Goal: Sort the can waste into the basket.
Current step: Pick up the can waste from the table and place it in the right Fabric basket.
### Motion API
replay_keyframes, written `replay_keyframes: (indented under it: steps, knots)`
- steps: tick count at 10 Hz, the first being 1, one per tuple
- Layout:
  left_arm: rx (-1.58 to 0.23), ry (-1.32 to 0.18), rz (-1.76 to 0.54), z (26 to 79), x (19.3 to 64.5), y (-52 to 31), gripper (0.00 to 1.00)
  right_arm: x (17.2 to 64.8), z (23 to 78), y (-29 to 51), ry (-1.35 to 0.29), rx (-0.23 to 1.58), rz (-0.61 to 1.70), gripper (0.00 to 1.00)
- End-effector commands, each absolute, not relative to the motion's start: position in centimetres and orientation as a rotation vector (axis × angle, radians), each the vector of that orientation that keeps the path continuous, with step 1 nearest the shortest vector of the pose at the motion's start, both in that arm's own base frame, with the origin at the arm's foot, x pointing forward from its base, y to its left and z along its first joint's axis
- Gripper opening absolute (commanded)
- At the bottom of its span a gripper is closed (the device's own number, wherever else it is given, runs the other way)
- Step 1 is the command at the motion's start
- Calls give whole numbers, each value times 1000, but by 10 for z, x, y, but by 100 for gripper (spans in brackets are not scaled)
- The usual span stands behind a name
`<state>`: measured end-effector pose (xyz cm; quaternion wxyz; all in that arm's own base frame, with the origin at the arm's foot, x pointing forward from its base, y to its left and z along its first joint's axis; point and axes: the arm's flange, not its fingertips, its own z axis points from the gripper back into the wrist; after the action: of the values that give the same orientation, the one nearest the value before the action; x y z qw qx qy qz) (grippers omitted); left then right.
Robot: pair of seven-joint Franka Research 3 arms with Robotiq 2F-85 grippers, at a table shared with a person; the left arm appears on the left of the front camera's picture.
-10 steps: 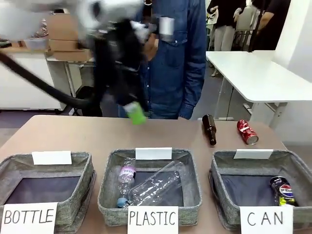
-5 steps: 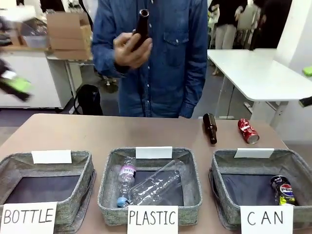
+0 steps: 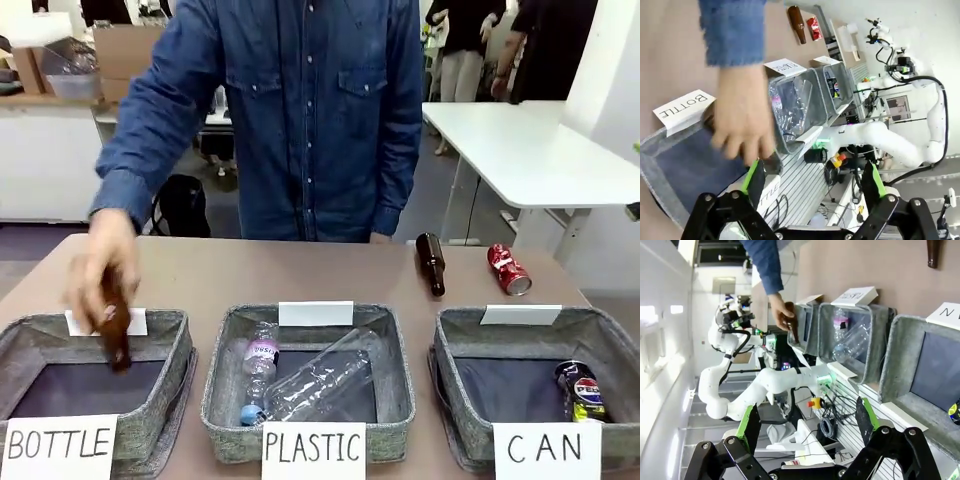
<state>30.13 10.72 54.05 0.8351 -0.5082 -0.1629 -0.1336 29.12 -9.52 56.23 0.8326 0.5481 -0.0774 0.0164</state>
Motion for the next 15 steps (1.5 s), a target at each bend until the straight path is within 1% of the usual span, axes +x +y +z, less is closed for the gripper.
replay_keyframes:
  steps: [1,2,3,4,5,6,7,8,9,15]
  knots:
    - [-1030,-330,-344,551,301,100,100,288,562,-93,-162,1158,35,100]
    - [-1076,-345,-283,540,301,107,100,288,562,-93,-162,1158,35,100]
    - [-1066,-303,-293,544,299,119,100,288,562,-93,-162,1158,35,100]
    - [-968,-329,-153,556,280,157,100,288,562,-93,-162,1158,35,100]
    - [-935,-373,-63,570,244,197,100,288,562,-93,-162,1158,35,100]
    - [-935,-399,-10,575,220,215,100,288,562,-93,-162,1158,35,100]
    - [-957,-431,7,572,213,220,100,288,562,-93,-162,1158,35,100]
    - [-962,-445,20,567,219,220,100,288,562,-93,-162,1158,35,100]
    - [-928,-427,-17,569,212,226,100,288,562,-93,-162,1158,35,100]
    - [-933,-423,-22,569,212,226,100,288,562,-93,-162,1158,35,100]
